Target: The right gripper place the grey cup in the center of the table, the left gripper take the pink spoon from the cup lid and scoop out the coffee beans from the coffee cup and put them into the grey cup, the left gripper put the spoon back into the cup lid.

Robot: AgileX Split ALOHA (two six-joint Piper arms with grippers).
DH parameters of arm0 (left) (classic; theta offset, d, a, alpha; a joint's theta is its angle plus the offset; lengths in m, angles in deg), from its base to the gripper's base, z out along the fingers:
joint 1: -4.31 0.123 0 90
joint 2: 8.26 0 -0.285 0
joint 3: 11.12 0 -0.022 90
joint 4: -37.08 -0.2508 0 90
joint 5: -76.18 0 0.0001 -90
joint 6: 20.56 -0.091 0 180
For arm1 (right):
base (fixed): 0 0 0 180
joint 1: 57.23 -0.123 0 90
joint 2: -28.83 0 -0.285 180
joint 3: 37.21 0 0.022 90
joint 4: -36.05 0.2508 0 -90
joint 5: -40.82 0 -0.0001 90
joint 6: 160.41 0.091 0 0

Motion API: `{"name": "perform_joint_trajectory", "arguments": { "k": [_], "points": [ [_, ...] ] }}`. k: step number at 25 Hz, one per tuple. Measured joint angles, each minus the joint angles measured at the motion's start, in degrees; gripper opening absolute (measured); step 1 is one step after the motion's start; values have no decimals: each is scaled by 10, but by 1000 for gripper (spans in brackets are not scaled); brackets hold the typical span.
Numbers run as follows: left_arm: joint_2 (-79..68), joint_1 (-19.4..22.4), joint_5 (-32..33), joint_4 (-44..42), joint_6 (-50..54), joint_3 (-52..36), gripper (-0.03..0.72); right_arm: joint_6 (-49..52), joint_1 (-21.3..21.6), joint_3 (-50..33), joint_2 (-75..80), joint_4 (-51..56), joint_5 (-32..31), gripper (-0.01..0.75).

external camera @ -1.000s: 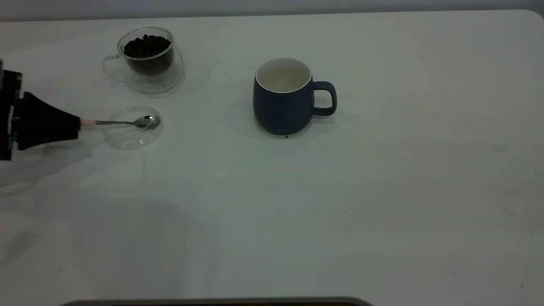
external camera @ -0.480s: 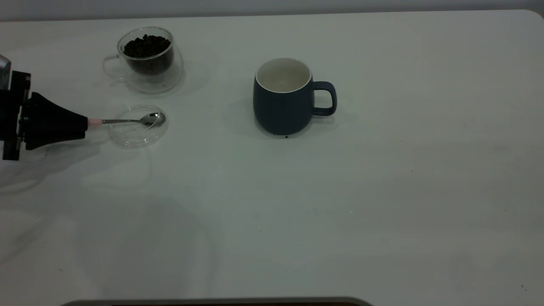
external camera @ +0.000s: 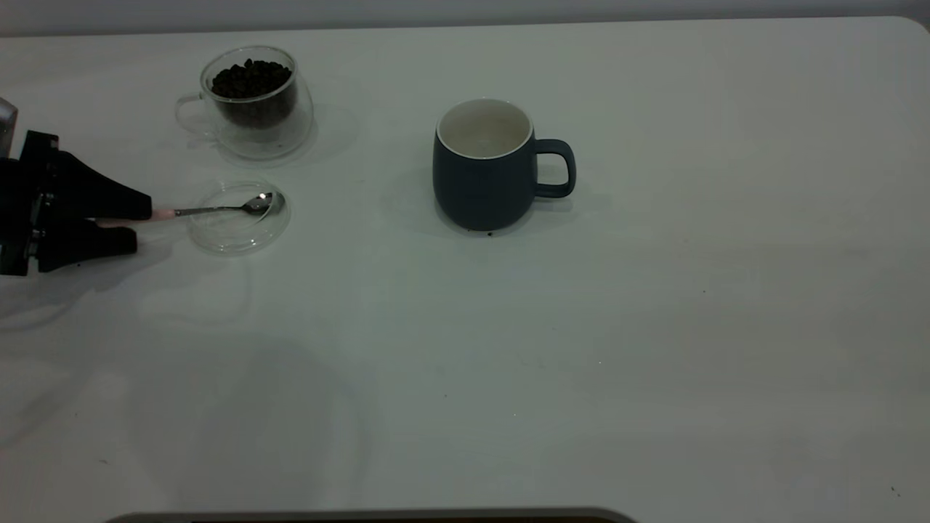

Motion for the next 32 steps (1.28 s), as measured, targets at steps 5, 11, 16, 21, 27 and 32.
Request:
{"name": "perform_joint_trajectory", "arguments": {
  "k": [5,11,16,21,27,32],
  "points": [
    [13,0,-22,-18,-4,13,640,0,0,0,0,0,0,591],
    [108,0,-38,-86,32,29,640,0,0,0,0,0,0,591],
    [235,-6,-39,-157,98,29,633,0,0,0,0,0,0,591],
    [383,-57,-39,-285,217,29,624,0,0,0,0,0,0,591],
    [557,-145,-11,-463,406,28,612,0,0,0,0,0,0,591],
    [662,-186,78,-582,565,28,595,0,0,0,0,0,0,591]
  ]
}}
